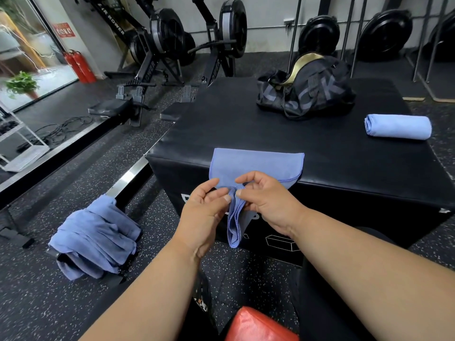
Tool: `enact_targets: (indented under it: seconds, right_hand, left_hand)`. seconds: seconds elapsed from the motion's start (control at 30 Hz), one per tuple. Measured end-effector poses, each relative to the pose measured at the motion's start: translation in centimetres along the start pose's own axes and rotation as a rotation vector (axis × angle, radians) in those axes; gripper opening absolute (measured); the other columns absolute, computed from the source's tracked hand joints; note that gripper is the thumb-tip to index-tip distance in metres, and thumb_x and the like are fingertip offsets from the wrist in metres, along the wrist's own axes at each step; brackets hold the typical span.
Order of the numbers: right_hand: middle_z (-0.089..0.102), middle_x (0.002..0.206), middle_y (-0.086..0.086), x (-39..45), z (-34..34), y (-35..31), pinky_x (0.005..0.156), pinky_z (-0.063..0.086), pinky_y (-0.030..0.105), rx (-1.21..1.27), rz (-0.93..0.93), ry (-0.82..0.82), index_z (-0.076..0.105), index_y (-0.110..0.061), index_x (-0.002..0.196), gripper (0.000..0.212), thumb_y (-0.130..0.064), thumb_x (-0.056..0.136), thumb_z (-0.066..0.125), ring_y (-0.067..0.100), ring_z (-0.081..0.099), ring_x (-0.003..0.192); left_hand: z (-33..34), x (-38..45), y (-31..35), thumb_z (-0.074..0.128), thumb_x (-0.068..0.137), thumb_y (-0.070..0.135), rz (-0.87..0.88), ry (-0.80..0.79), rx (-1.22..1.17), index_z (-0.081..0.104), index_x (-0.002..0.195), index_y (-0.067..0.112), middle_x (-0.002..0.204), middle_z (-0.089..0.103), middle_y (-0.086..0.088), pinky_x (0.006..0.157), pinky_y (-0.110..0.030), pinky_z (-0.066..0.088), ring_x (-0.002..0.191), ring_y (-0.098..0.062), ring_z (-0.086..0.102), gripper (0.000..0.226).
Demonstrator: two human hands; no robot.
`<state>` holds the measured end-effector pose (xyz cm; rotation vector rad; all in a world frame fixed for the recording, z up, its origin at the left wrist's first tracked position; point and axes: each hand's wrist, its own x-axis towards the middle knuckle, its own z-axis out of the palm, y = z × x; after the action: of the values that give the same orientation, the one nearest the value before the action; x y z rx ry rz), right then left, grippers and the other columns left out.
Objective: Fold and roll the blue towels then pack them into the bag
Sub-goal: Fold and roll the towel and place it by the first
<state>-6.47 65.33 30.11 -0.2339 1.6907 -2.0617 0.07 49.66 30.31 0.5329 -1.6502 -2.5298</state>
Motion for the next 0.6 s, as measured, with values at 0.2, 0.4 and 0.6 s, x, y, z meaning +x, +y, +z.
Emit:
enact_targets:
  seconds: [0.2, 0.4, 0.6]
  right_hand:
    - [0.068, 0.075, -0.005, 0.0, -0.2, -0.1, 0.087, 0.054, 0.042, -0.009, 0.003, -0.018, 0.066, -0.014, 0.114, 0.023, -0.004, 0.095, 0.073, 0.016, 0.063, 0.075]
    - [0.069, 0.085, 0.008, -0.4, -0.4, -0.7, 0.079, 0.057, 0.036, 0.069, 0.060, -0.040, 0.067, -0.012, 0.122, 0.021, -0.018, 0.107, 0.053, 0.022, 0.064, 0.076]
    - [0.073, 0.091, 0.018, -0.7, -0.5, -0.6, 0.085, 0.052, 0.042, 0.108, 0.105, -0.131, 0.062, -0.010, 0.132, 0.047, -0.038, 0.101, 0.040, 0.029, 0.067, 0.085]
  left_hand:
    - [0.4, -0.2, 0.4, 0.066, 0.094, -0.012, -0.002, -0.028, 0.061, 0.063, 0.129, 0.011, 0.103, 0.076, -0.005, 0.077, -0.022, 0.059, 0.091, -0.010, 0.074, 0.042]
    - [0.3, -0.2, -0.3, 0.082, 0.084, -0.006, 0.022, -0.030, 0.078, 0.063, 0.130, 0.012, 0.111, 0.074, -0.014, 0.088, -0.029, 0.059, 0.103, -0.021, 0.075, 0.053]
    - [-0.1, -0.3, -0.7, 0.095, 0.065, 0.015, 0.088, -0.012, 0.280, 0.064, 0.131, 0.023, 0.125, 0.070, -0.018, 0.101, -0.043, 0.059, 0.113, -0.028, 0.074, 0.074]
